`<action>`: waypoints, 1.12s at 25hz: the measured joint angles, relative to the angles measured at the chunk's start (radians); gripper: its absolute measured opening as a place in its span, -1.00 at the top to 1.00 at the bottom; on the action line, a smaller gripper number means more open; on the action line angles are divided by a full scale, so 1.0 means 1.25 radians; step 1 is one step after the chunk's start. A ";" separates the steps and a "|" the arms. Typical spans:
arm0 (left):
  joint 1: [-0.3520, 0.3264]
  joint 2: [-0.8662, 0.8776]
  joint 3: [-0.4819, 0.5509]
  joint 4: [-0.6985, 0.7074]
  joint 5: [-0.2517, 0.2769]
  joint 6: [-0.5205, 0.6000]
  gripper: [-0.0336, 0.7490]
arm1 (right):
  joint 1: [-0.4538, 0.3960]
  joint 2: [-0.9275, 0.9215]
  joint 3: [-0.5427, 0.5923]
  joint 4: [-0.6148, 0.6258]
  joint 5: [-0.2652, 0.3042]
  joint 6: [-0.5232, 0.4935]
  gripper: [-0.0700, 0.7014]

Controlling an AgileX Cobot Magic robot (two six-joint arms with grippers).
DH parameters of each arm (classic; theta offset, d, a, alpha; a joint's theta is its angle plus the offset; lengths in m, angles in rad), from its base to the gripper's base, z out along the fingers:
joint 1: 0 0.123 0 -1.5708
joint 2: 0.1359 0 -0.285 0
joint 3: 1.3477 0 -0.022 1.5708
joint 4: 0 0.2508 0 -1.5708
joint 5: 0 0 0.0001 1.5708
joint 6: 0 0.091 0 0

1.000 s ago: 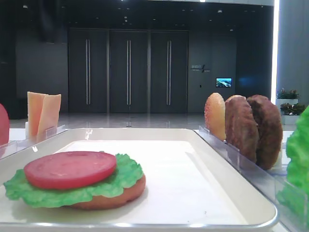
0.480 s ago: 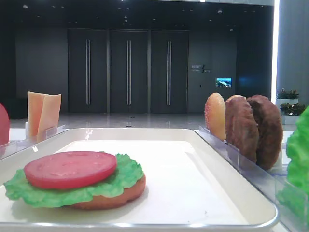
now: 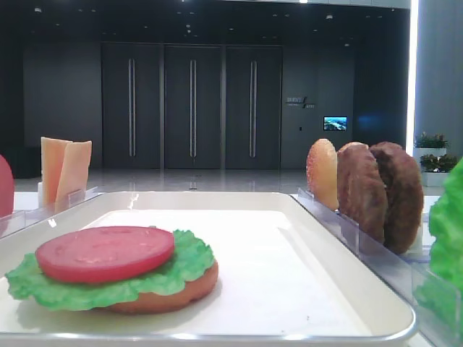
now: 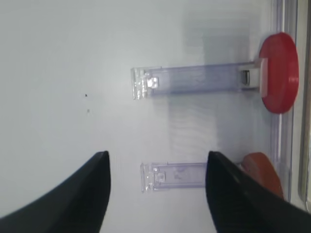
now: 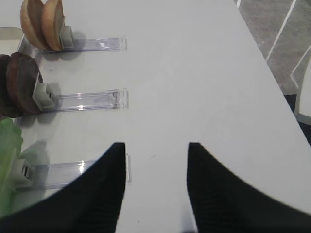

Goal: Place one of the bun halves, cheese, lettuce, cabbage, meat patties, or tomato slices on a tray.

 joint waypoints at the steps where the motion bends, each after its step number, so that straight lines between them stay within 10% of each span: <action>1: 0.000 -0.032 0.024 0.001 0.000 0.000 -0.27 | 0.000 0.000 0.000 0.000 0.000 0.000 0.07; 17: 0.000 -0.706 0.447 -0.008 -0.042 -0.007 -0.25 | 0.000 0.000 0.000 0.000 0.000 0.000 0.07; 28: 0.000 -1.003 0.564 -0.039 -0.063 -0.019 -0.17 | 0.000 0.000 0.000 0.000 0.000 0.000 0.07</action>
